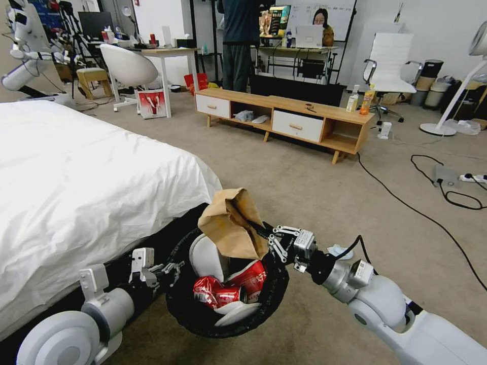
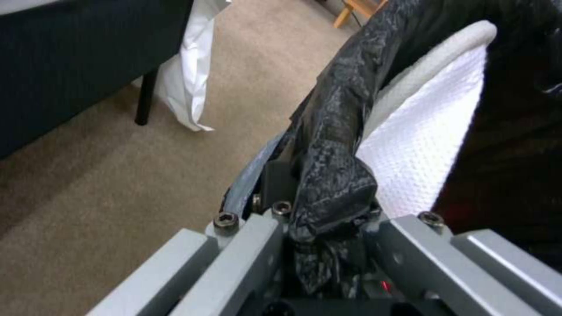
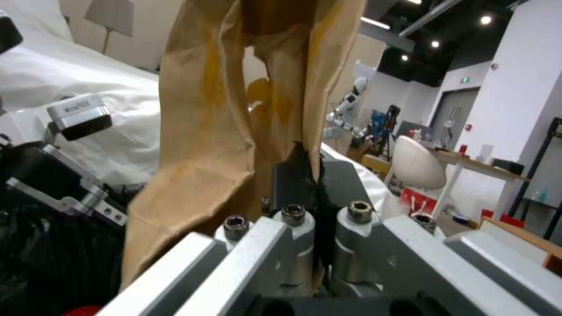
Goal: Pick up the trash bin and place the garbage on the floor into it.
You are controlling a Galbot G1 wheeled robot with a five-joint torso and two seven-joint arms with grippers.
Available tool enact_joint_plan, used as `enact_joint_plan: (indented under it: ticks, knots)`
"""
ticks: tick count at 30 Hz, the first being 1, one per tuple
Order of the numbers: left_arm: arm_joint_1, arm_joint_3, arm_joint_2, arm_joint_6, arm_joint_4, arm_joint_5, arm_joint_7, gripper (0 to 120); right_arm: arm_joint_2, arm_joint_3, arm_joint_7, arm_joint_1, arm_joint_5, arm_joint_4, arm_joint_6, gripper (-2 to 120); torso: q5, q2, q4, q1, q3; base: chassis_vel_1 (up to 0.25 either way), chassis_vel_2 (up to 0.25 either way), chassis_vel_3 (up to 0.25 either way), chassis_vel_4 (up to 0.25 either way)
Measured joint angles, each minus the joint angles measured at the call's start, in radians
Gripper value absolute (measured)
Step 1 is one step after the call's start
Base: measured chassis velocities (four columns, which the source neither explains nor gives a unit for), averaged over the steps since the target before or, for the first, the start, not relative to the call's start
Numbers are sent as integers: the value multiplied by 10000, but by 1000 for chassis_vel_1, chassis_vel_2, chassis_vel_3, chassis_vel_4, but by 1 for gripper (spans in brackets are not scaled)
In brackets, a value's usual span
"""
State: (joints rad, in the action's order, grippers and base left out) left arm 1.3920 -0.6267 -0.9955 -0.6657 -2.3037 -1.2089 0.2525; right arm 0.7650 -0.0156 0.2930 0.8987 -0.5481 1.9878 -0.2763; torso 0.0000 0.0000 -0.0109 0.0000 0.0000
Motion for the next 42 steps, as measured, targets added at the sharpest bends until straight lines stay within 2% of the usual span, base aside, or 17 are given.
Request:
enact_joint_plan:
  ticks: [4, 7, 9, 11, 12, 14, 15, 17, 18, 21, 22, 23, 27, 29, 32, 36, 42]
  knots:
    - [-42, 13, -11, 1, 57, -1, 7, 2, 12, -15, -121, -31, 11, -44, 10, 1, 0, 0, 0, 0, 0, 0, 0, 0, 0]
    - [-78, 30, -29, 38, 80, -9, 8, 2, 46, -20, -227, -88, 89, -130, 19, 16, 0, 0, 0, 0, 0, 0, 0, 0, 0]
    - [-79, 38, -36, 39, 84, -10, 8, 2, 50, -25, -238, -111, 97, -144, 18, 19, -1, 0, 0, 0, 1, 0, 0, 0, 0]
    - [-81, 42, -47, 43, 95, -2, 7, 2, 63, -54, -252, -178, 98, -157, 8, 30, 0, 0, 0, 0, 0, 0, 0, 0, 0]
    - [-81, 42, -47, 43, 95, -2, 7, 2, 63, -54, -252, -178, 98, -157, 8, 30, 0, 0, 0, 0, 0, 0, 0, 0, 0]
    - [-86, 43, -58, 52, 127, 18, 5, 2, 76, -88, -264, -234, 97, -179, -4, 41, 0, 0, 0, 0, 0, 0, 0, 0, 0]
    - [-86, 43, -58, 52, 127, 18, 5, 2, 76, -88, -264, -234, 97, -179, -4, 41, 0, 0, 0, 0, 0, 0, 0, 0, 0]
    - [-116, 44, -70, 68, 204, 50, 0, 2, 75, -100, -277, -283, 96, -191, -15, 51, 0, 0, 0, 0, 0, 0, 0, 0, 0]
    - [-116, 44, -70, 68, 204, 50, 0, 2, 75, -100, -277, -283, 96, -191, -15, 51, 0, 0, 0, 0, 0, 0, 0, 0, 0]
    - [-348, 144, -89, 104, 482, 2, 98, 2, 63, -89, -291, -357, 91, -192, -25, 65, -1, 0, 0, 0, 0, 0, 0, 0, 0]
    - [-348, 144, -89, 104, 482, 2, 98, 2, 63, -89, -291, -357, 91, -192, -25, 65, -1, 0, 0, 0, 0, 0, 0, 0, 0]
    - [-520, 234, -93, 110, 644, -110, 204, 2, 61, -74, -303, -385, 83, -191, -28, 74, -1, 0, 0, 0, 0, 0, 0, 0, 0]
    - [-657, 327, -93, 110, 789, -187, 258, 2, 59, -56, -326, -390, 80, -191, -29, 80, -1, 0, -1, 0, 0, 0, 0, 0, 0]
    - [-757, 411, -90, 110, 918, -212, 281, 2, 42, -29, -358, -389, 77, -190, -29, 93, -1, 0, -1, 0, 1, 0, 0, 0, 0]
    - [-828, 463, -92, 110, 1065, -227, 281, 2, 12, 7, -373, -376, 70, -190, -29, 99, -1, 0, -1, 0, 1, 0, 0, 0, 0]
    - [-857, 465, -91, 112, 1190, -233, 305, 2, 16, 24, -402, -377, 62, -193, -23, 100, -1, 0, -1, 0, 0, 0, 0, 0, 0]
    - [-976, 421, -62, 102, 1265, -487, 852, 2, 129, -76, -488, -479, 59, -317, -8, 100, 0, 0, 0, 0, 0, 0, 0, 0, 0]
